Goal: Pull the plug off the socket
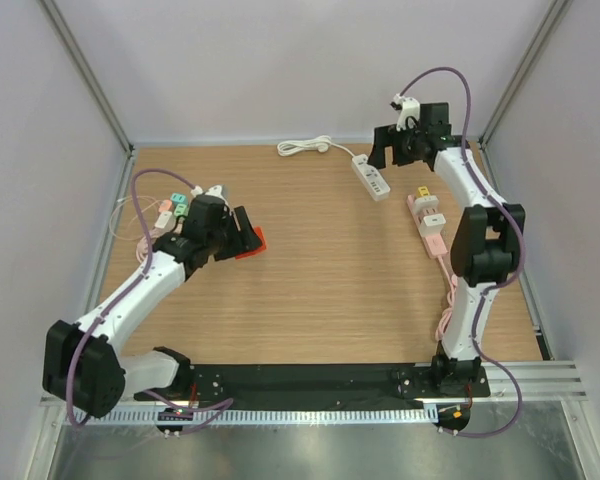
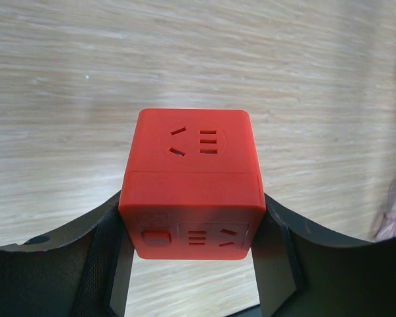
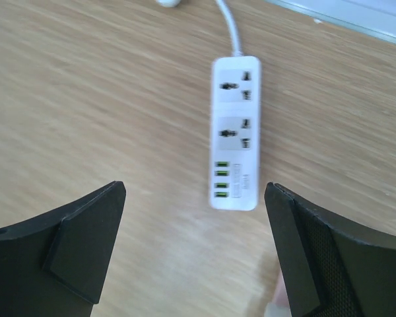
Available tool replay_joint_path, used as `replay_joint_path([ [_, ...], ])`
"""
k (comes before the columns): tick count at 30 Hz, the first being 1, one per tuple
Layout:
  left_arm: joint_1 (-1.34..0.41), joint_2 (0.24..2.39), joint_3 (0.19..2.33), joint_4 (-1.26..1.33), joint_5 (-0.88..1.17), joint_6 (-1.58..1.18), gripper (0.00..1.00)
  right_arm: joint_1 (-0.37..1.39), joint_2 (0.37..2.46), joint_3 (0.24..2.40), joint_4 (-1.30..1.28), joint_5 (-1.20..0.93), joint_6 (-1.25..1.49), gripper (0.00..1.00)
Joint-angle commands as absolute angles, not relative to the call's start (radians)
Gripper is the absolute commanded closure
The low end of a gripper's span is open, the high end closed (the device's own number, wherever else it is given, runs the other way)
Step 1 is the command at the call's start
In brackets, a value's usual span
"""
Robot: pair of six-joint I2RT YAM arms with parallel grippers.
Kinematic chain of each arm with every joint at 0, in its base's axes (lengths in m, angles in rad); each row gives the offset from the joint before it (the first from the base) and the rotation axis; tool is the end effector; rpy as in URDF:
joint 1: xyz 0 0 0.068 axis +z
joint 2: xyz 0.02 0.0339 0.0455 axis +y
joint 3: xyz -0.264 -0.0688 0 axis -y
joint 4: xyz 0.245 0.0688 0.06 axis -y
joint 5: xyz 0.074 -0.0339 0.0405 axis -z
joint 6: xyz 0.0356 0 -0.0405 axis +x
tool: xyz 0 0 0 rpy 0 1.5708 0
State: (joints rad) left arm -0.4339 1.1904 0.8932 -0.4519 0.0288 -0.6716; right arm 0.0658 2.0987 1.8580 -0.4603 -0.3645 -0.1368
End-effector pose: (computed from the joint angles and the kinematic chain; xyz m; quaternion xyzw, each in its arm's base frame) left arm 0.2301 -0.1077 0.2696 -0.1030 0.9109 -0.2209 0.3329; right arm 0.4853 0.0447 0.2722 -0.1662 0.8796 0.1496 0.4199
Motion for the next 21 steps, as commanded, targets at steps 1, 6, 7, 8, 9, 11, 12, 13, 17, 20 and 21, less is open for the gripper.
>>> replay_joint_path([
  [1,-0.362,1.253,0.965,-0.316,0.089,-0.676,1.00,0.072,1.926,1.726,-0.405,-0.565,-0.100,0.05],
  [6,-0.253,1.409,1.054,-0.273,0.135,-0.675,1.00,0.080,1.700,1.510,-0.425,-0.839,-0.017,0.05],
  [7,-0.235,1.440,1.078,-0.268,0.138,-0.672,1.00,0.084,1.666,1.470,-0.429,-0.862,-0.017,0.05],
  [8,-0.207,1.516,1.103,-0.265,0.137,-0.667,1.00,0.093,1.628,1.392,-0.436,-0.896,-0.024,0.05],
  [9,-0.190,1.551,1.162,-0.265,0.133,-0.658,1.00,0.094,1.597,1.358,-0.442,-0.908,-0.034,0.05],
  [11,-0.161,1.671,1.224,-0.267,0.141,-0.657,1.00,0.095,1.502,1.261,-0.469,-0.931,-0.061,0.05],
  [12,-0.129,1.718,1.291,-0.265,0.153,-0.660,1.00,0.094,1.474,1.232,-0.480,-0.930,-0.104,0.05],
  [13,-0.117,1.759,1.322,-0.265,0.175,-0.679,1.00,0.095,1.413,1.162,-0.482,-0.927,-0.126,0.05],
  [17,-0.072,1.955,1.494,-0.265,0.264,-0.696,1.00,0.089,1.313,1.059,-0.466,-0.865,-0.213,0.04],
  [20,-0.049,2.069,1.603,-0.267,0.288,-0.730,1.00,0.072,1.305,1.052,-0.465,-0.880,-0.218,0.04],
  [21,-0.043,2.118,1.630,-0.265,0.297,-0.739,1.00,0.069,1.307,1.052,-0.466,-0.887,-0.221,0.04],
])
